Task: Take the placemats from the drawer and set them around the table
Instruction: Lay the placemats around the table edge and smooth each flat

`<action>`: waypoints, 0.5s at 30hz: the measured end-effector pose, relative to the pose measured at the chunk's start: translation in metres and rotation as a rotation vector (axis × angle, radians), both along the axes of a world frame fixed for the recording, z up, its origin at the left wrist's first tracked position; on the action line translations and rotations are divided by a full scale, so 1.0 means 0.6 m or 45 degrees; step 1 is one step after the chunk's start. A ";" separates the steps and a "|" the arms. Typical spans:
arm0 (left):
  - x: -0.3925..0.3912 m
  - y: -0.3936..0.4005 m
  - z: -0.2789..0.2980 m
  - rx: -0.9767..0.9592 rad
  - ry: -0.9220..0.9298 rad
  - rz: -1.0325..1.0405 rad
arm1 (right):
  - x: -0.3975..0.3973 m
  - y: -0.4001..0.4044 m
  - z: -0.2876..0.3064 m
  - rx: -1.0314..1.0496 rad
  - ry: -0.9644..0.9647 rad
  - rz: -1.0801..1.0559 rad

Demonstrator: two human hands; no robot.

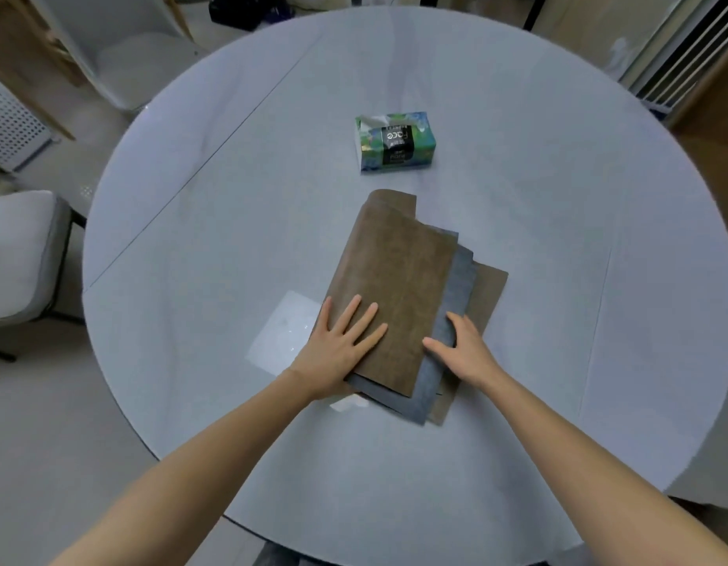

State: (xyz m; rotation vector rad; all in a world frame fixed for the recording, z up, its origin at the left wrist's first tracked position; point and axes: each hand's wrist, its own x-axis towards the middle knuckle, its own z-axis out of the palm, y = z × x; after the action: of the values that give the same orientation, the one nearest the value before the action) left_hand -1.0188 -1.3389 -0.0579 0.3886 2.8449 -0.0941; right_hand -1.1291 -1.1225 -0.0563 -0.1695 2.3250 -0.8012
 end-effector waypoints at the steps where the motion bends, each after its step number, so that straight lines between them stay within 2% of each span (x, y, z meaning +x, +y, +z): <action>1: -0.003 0.006 0.005 -0.045 0.006 -0.013 | 0.005 0.002 0.000 -0.042 -0.013 -0.055; 6: -0.007 0.036 0.022 -0.149 -0.101 0.018 | 0.018 -0.010 0.004 -0.414 -0.235 -0.682; 9: -0.013 0.035 0.046 0.103 -0.079 0.158 | 0.008 -0.005 0.018 -0.512 -0.359 -0.945; 12: -0.008 0.038 0.067 0.330 0.113 0.269 | -0.012 -0.003 0.045 -0.617 -0.569 -0.915; 15: 0.000 0.038 0.076 0.484 0.164 0.485 | -0.031 -0.021 0.067 -0.787 -0.594 -0.860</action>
State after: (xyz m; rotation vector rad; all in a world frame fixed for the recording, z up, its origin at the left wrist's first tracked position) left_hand -1.0189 -1.3161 -0.0125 -0.0996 3.0011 0.5179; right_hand -1.1480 -1.1350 -0.0160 0.5168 1.6196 -1.6723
